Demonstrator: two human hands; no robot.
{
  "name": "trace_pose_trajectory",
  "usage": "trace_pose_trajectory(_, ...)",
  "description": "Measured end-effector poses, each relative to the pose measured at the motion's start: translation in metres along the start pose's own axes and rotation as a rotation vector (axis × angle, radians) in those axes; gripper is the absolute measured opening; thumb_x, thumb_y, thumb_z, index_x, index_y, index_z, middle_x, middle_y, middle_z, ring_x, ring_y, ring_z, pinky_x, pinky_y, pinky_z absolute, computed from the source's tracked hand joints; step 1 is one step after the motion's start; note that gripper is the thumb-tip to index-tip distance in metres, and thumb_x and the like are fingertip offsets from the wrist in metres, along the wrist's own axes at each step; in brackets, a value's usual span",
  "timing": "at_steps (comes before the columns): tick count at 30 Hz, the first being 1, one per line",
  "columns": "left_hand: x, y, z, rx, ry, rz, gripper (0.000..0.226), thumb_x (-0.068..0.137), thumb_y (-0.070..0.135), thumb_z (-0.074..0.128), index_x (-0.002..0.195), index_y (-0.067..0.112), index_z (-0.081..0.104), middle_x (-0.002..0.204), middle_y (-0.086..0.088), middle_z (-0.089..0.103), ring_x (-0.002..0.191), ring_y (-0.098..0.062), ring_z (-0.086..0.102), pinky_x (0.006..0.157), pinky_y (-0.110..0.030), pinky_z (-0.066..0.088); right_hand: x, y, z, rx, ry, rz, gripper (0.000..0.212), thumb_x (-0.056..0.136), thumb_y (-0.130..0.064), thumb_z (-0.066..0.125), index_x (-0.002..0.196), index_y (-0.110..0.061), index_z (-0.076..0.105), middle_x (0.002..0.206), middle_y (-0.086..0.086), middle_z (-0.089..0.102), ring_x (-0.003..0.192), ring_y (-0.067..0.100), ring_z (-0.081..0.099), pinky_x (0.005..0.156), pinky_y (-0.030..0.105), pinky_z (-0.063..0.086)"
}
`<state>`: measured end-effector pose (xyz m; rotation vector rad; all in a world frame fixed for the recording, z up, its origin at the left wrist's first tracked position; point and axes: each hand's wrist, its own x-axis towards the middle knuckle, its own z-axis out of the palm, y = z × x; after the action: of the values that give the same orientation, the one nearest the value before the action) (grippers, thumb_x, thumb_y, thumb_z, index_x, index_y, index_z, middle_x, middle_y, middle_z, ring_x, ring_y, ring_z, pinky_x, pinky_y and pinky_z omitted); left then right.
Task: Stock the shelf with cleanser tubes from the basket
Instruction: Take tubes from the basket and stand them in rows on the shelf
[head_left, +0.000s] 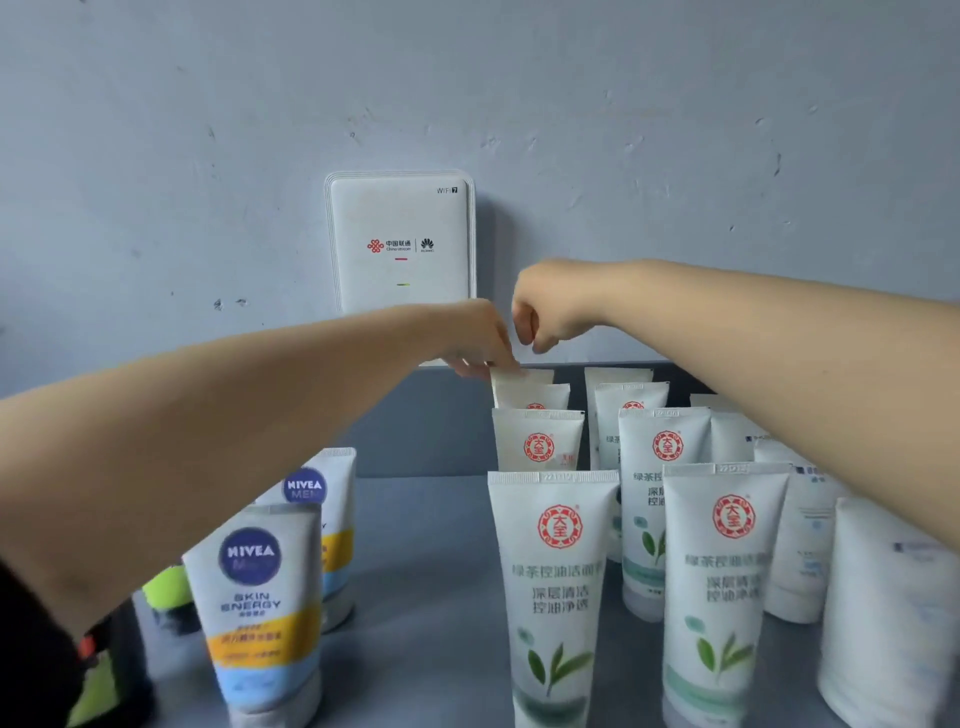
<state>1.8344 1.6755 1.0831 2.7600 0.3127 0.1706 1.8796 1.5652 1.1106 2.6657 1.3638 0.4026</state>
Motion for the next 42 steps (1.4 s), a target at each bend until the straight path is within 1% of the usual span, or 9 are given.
trace_pose_trajectory(2, -0.014, -0.002, -0.012, -0.003, 0.087, -0.019, 0.02, 0.082, 0.028, 0.066, 0.099, 0.018, 0.062, 0.085, -0.005, 0.062, 0.081, -0.02, 0.059, 0.084, -0.032, 0.054, -0.007, -0.011, -0.01, 0.0, 0.109, -0.027, 0.018, 0.081, -0.012, 0.066, 0.098, -0.009, 0.071, 0.098, 0.005, 0.07, 0.078, 0.017, 0.055, 0.057, 0.022, 0.04)
trace_pose_trajectory(6, -0.065, -0.015, -0.043, 0.06, 0.261, -0.003, 0.019, 0.084, 0.029, 0.063, 0.099, 0.02, 0.066, 0.072, 0.004, 0.058, 0.061, -0.01, 0.049, 0.057, -0.019, 0.04, -0.025, -0.046, -0.03, 0.083, 0.302, -0.109, 0.017, 0.079, -0.011, 0.066, 0.095, -0.013, 0.072, 0.096, 0.003, 0.07, 0.08, 0.016, 0.054, 0.058, 0.022, 0.039)
trace_pose_trajectory(14, -0.193, -0.09, -0.08, 0.045, 0.322, 0.052, 0.018, 0.088, 0.024, 0.06, 0.1, 0.013, 0.069, 0.088, 0.004, 0.07, 0.078, -0.007, 0.063, 0.078, -0.03, 0.052, -0.077, -0.146, -0.045, 0.288, 0.391, -0.231, 0.016, 0.079, -0.023, 0.068, 0.093, -0.018, 0.072, 0.079, -0.006, 0.065, 0.084, 0.014, 0.059, 0.066, 0.021, 0.043)
trace_pose_trajectory(22, -0.253, -0.189, -0.053, -0.429, 0.482, 0.123, 0.019, 0.083, 0.028, 0.068, 0.101, 0.023, 0.065, 0.093, 0.005, 0.067, 0.085, -0.012, 0.063, 0.084, -0.027, 0.048, -0.099, -0.211, -0.012, 0.567, 0.43, -0.108, 0.029, 0.076, -0.025, 0.074, 0.104, -0.019, 0.069, 0.092, -0.006, 0.064, 0.087, 0.008, 0.06, 0.082, 0.017, 0.046)
trace_pose_trajectory(25, -0.261, -0.219, -0.029, -0.656, 0.45, 0.167, 0.049, 0.064, 0.043, 0.074, 0.108, 0.025, 0.06, 0.105, 0.004, 0.067, 0.097, -0.015, 0.064, 0.091, -0.033, 0.05, -0.099, -0.217, 0.027, 0.829, 0.571, 0.047, 0.048, 0.073, -0.02, 0.077, 0.117, -0.021, 0.059, 0.11, -0.004, 0.059, 0.098, 0.013, 0.059, 0.092, 0.031, 0.049)
trace_pose_trajectory(27, -0.263, -0.233, -0.011, -0.75, 0.422, 0.172, 0.067, 0.055, 0.048, 0.073, 0.115, 0.022, 0.057, 0.115, -0.001, 0.064, 0.103, -0.018, 0.063, 0.09, -0.034, 0.05, -0.102, -0.221, 0.055, 0.997, 0.628, 0.14, 0.066, 0.072, -0.015, 0.077, 0.13, -0.023, 0.046, 0.121, -0.004, 0.049, 0.104, 0.014, 0.055, 0.091, 0.029, 0.047)
trace_pose_trajectory(30, -0.264, -0.249, 0.016, -0.821, 0.34, 0.154, 0.069, 0.061, 0.034, 0.082, 0.122, 0.018, 0.053, 0.117, -0.004, 0.062, 0.102, -0.017, 0.064, 0.084, -0.028, 0.049, -0.109, -0.229, 0.093, 1.271, 0.59, 0.229, 0.075, 0.072, -0.009, 0.076, 0.134, -0.023, 0.036, 0.124, -0.004, 0.049, 0.107, 0.013, 0.055, 0.093, 0.031, 0.047)
trace_pose_trajectory(36, -0.262, -0.261, 0.049, -0.827, 0.197, 0.145, 0.037, 0.076, 0.008, 0.071, 0.108, 0.02, 0.057, 0.106, -0.005, 0.066, 0.085, -0.012, 0.067, 0.075, -0.018, 0.055, -0.111, -0.243, 0.124, 1.456, 0.336, 0.238, 0.043, 0.071, -0.007, 0.076, 0.1, -0.03, 0.053, 0.106, -0.009, 0.067, 0.103, 0.012, 0.063, 0.096, 0.037, 0.049)
trace_pose_trajectory(42, -0.263, -0.258, 0.053, -0.863, 0.169, 0.133, 0.031, 0.077, 0.012, 0.068, 0.107, 0.018, 0.062, 0.112, -0.011, 0.066, 0.097, -0.031, 0.067, 0.089, -0.047, 0.053, -0.115, -0.24, 0.121, 1.47, 0.303, 0.211, 0.037, 0.073, -0.006, 0.075, 0.098, -0.028, 0.058, 0.103, -0.008, 0.069, 0.1, 0.01, 0.064, 0.09, 0.031, 0.05)
